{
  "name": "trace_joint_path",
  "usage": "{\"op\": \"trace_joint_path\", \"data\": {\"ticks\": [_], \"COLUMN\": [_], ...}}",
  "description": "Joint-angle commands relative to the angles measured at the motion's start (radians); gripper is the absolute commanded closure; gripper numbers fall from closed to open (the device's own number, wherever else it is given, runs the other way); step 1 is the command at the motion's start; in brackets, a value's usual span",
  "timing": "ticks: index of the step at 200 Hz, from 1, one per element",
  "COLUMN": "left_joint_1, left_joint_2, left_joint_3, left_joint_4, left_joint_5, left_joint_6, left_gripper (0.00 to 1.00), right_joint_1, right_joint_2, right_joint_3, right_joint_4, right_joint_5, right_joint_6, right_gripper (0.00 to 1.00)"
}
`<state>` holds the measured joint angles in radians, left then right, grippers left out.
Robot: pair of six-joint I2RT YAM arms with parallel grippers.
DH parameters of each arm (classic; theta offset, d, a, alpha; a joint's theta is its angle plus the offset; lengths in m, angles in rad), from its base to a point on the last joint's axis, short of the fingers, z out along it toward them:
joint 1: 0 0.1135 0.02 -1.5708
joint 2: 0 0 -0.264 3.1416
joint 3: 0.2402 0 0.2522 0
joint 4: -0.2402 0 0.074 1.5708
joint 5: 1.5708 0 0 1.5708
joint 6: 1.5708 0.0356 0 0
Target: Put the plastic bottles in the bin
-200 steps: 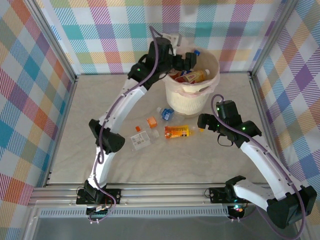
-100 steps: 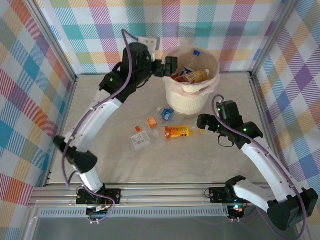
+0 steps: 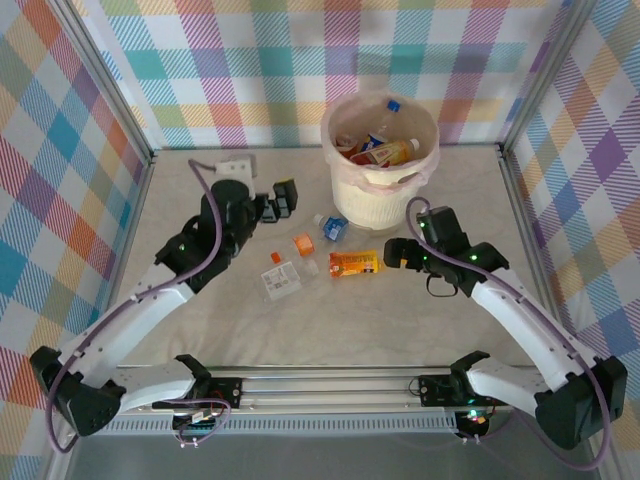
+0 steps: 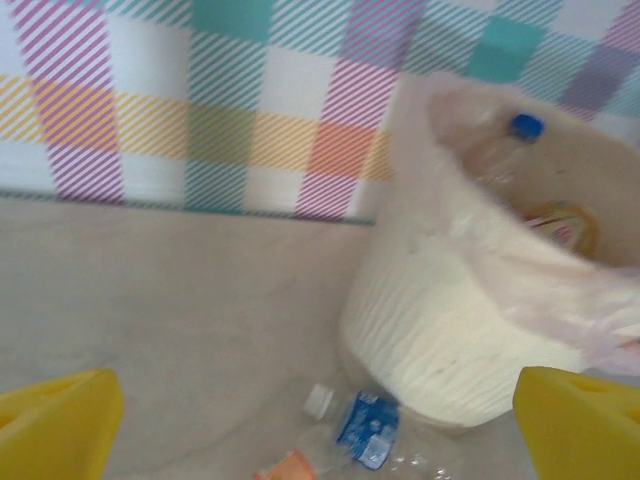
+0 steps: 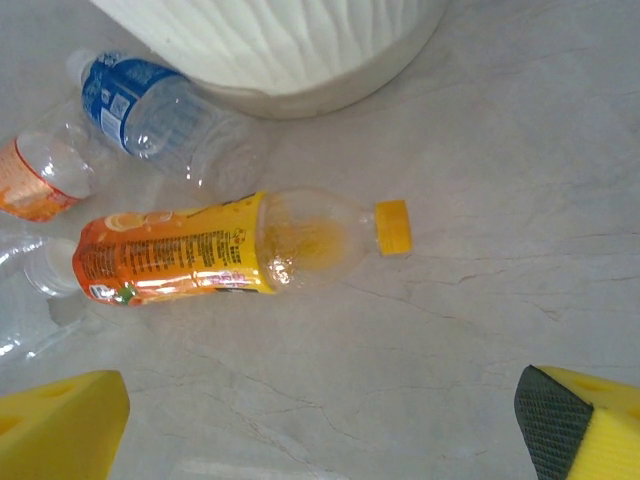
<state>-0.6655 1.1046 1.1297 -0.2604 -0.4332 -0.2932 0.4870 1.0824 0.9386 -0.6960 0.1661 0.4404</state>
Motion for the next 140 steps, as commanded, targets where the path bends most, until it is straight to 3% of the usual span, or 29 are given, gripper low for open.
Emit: {"op": "trace_joint_path", "data": {"ticks": [1,65,140], "left_joint_1": [-0.007,-0.006,-0.006], "left_joint_2": [-0.064,-0.243,-0.351], "left_joint_3": [-0.124,-0.403,-0.489], "left_joint_4": [0.026,-0.009,-0.103], "left_joint_5": [-0.102,-0.182,-0.236], "left_joint_6": [-0.104,-0.251,-0.302], "left_gripper": [0.00,0.00,0.00], "right_joint_1": [0.033,0.197,0.225], "right_joint_2": [0.042,0.216,0.396], "right_joint_3": [-0.015,-0.024,0.052], "right_joint_4": [0.073,0.233,0.300], "right_joint_5": [-0.047,-0.020,-0.017], "right_joint_6": [-0.023,-0.167,-0.281], "right_gripper": [0.00,0.00,0.00]}}
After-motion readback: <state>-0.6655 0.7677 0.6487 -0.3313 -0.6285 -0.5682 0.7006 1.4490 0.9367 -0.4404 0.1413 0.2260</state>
